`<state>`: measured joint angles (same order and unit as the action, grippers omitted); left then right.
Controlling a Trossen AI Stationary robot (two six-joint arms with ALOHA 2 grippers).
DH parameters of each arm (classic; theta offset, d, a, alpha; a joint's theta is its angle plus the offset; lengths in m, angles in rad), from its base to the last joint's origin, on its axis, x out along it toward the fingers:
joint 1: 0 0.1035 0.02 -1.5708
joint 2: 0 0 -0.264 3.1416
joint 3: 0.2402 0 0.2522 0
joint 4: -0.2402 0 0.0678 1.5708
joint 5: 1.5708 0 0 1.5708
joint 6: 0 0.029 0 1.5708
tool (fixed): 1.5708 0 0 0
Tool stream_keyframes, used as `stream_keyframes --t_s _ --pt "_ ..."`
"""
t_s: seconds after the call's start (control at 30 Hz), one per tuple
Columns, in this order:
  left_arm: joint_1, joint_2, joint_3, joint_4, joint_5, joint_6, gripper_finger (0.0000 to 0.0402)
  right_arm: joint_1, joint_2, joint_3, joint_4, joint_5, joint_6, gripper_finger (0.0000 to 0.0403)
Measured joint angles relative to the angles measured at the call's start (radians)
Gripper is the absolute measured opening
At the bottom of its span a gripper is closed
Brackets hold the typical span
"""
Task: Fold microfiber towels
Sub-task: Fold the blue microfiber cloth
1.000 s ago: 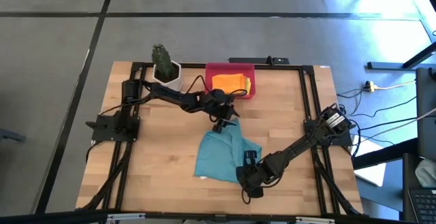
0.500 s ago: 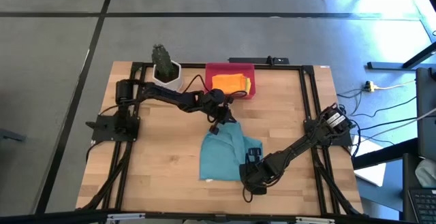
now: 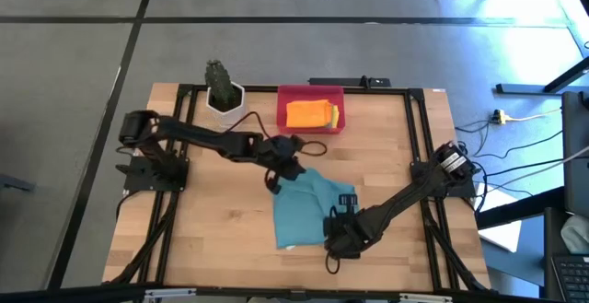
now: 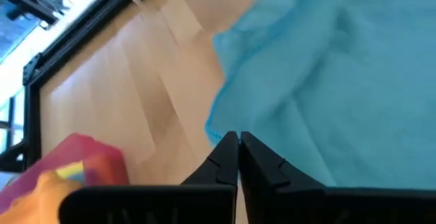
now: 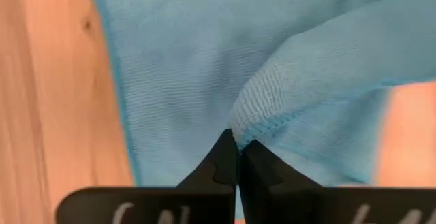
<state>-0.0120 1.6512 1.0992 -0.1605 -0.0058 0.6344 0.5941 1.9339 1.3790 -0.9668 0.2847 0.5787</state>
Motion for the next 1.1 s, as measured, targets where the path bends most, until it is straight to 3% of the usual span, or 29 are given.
stream_keyframes --t_s 0.27,0.5,0.7,1.1 --pt "-0.096 -0.09 0.0 -0.15 -0.139 -0.044 0.0 -0.018 0.0 0.159 -0.33 0.136 0.045 0.0006" --pt "-0.153 -0.123 0.0 -0.214 -0.234 -0.065 0.0 -0.085 0.001 0.21 -0.5 0.166 0.04 0.0009" --pt "-0.177 -0.154 0.0 -0.258 -0.307 -0.077 0.0 -0.157 0.001 0.21 -0.603 0.225 0.02 0.001" --pt "-0.141 -0.242 0.0 -0.398 -0.41 -0.129 0.0 -0.333 -0.031 0.24 -0.6 0.431 -0.092 0.0004"
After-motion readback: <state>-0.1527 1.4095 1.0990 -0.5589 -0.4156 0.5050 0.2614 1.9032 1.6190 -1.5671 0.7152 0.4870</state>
